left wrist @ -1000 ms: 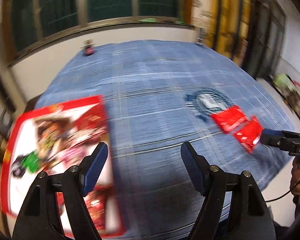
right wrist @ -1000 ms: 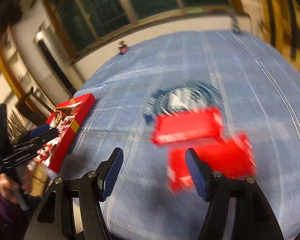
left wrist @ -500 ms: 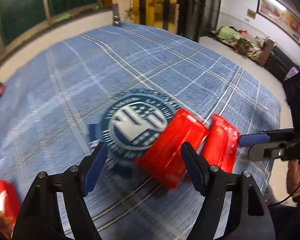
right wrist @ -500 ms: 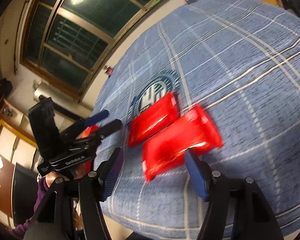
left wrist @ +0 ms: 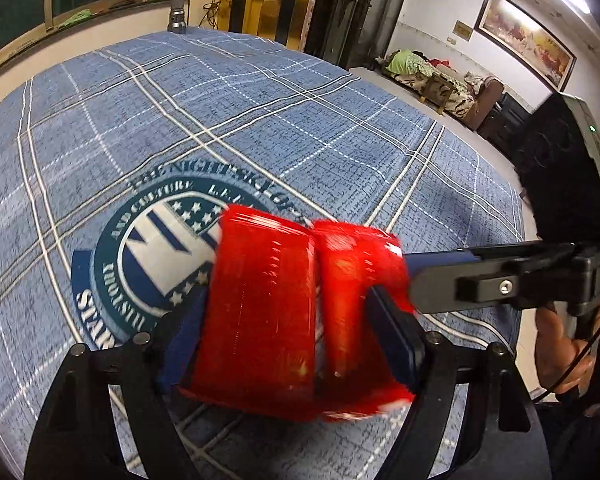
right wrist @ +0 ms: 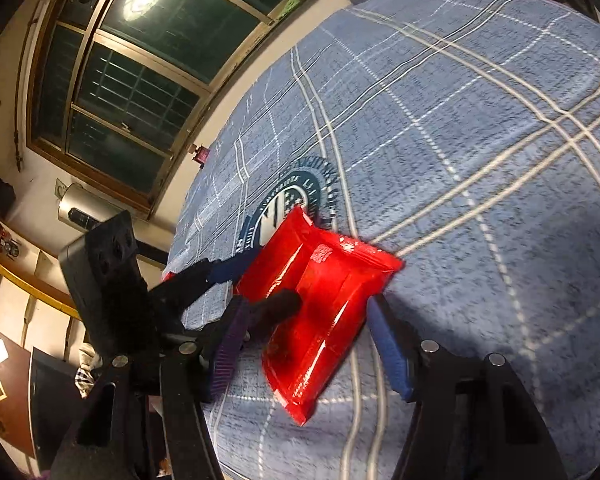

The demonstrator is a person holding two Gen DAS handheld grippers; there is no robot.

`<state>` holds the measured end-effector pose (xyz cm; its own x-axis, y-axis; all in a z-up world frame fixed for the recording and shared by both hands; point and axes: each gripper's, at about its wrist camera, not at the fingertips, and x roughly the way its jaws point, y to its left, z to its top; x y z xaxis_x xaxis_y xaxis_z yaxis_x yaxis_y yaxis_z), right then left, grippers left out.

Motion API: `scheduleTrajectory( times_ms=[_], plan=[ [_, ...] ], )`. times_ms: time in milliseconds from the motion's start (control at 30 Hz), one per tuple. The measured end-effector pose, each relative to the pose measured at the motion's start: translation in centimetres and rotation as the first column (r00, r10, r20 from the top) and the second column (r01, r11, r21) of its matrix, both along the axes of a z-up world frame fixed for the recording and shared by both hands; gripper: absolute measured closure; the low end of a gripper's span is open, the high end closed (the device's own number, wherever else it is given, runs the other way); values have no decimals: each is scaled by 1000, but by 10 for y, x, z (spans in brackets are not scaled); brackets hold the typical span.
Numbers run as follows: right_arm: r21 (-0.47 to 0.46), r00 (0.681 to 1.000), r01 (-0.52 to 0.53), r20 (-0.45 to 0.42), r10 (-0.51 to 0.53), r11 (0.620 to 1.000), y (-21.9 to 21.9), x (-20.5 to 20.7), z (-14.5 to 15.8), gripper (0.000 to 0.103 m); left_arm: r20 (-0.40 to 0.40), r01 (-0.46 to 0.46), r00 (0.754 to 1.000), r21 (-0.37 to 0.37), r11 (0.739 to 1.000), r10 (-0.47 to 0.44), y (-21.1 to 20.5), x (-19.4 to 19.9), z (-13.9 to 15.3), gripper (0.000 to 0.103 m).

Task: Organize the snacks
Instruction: 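Move both open tools over the two long red packets on the bedspread, then grasp a long red packet with the right tool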

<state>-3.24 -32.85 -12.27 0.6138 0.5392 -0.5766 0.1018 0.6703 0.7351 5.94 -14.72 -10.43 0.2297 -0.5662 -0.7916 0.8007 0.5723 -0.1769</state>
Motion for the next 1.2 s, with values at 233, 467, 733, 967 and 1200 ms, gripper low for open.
scheduleTrajectory(
  times_ms=[233,467,733,967,1200],
  plan=[
    [21,998,-55,-9,56,998,30,27,-1,37,-8,-115,993,1,993,115,44,-16,-2,22],
    [14,985,-174,-5,174,985,82,46,-1,37,-96,-305,950,-77,949,297,112,-36,2,20],
    [-351,971,-235,-56,231,906,135,50,20,41,-108,-439,897,-104,892,429,140,-55,3,20],
    [-658,963,-234,-52,266,716,178,39,16,42,123,-466,877,-18,885,464,139,-80,15,19],
    [-704,983,-147,-26,182,695,134,34,11,45,88,-468,880,-13,884,467,126,-77,23,19]
  ],
)
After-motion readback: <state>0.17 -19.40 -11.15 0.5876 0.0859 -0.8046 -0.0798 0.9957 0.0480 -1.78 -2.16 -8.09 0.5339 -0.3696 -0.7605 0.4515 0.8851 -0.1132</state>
